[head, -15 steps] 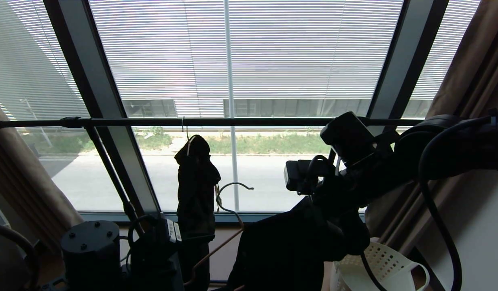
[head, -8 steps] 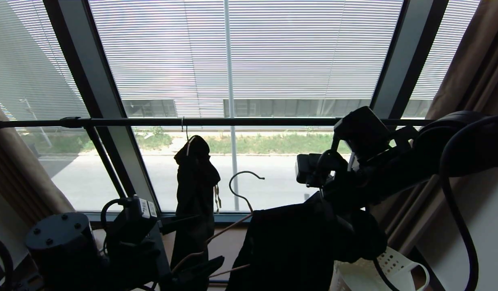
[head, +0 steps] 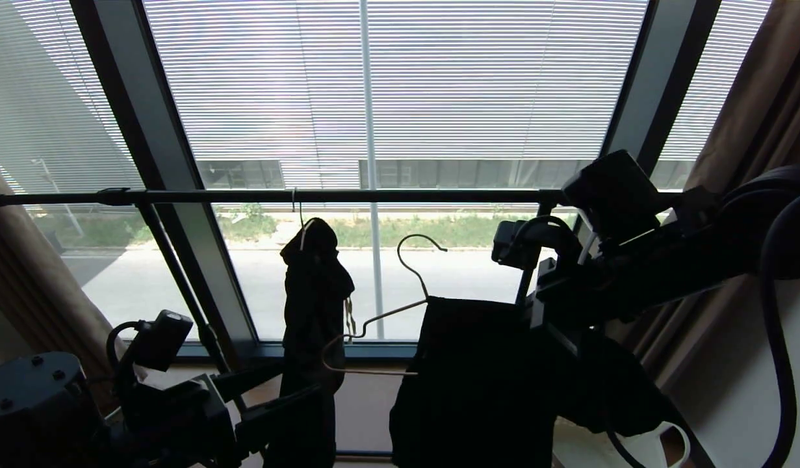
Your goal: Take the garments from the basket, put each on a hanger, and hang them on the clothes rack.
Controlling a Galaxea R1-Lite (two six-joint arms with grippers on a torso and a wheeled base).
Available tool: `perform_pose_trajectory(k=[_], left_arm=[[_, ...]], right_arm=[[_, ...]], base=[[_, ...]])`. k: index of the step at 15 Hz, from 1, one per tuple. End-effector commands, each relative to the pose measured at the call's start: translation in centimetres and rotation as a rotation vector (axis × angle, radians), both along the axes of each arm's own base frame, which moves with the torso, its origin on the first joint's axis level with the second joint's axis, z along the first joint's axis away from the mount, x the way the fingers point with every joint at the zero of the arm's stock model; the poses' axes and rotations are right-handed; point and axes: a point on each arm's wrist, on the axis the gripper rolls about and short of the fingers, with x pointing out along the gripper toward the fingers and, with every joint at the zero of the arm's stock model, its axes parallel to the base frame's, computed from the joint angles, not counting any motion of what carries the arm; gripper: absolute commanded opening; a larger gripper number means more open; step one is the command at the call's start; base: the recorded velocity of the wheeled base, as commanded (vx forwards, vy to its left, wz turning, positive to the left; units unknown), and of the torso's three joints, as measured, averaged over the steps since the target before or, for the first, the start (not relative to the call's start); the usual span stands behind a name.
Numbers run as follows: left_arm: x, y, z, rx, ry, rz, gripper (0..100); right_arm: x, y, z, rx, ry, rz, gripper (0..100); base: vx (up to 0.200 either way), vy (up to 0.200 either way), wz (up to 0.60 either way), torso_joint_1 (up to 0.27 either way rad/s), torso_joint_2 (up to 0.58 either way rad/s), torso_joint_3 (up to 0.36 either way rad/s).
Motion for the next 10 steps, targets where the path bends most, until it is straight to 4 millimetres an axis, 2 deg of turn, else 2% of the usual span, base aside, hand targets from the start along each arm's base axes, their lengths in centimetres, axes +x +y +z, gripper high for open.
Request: perform_pose_trajectory(k=[1,3,5,7,10], left_arm=[[-0.3,0.1,-0.4,0.011,0.049,0.003,100],[0.2,-1.6,-2.5,0.049,0.159,-0.059,100],[0.6,-2.9,-3.8,0.043,0.249,-0.090,100],[1.4,-3.7,-4.4,0.052,0.263,-0.106,100],[2.5,-4.6,-5.6,0.061,0.278,-0.116,100]], right_arm=[[-2.1,-1.9,2.5,0.044,-0.064,-0.027,0],[-2.8,-2.4,3.1,0.058,-0.082,-0.033,0],[-4.0,-3.1,3.6,0.072,-0.094,-0.032,0],[-4.8,-3.6,3.6,0.120,-0.106,-0.006,0],[-4.6,-4.0,3.2,0.183,-0.086,0.026,0]], base=[[0.000,0.000,0.00,0.000,0.00,0.000],[0.000,0.000,0.00,0.000,0.00,0.000],[0.000,0.000,0.00,0.000,0.00,0.000],[0.000,0.000,0.00,0.000,0.00,0.000],[0.000,0.000,0.00,0.000,0.00,0.000]])
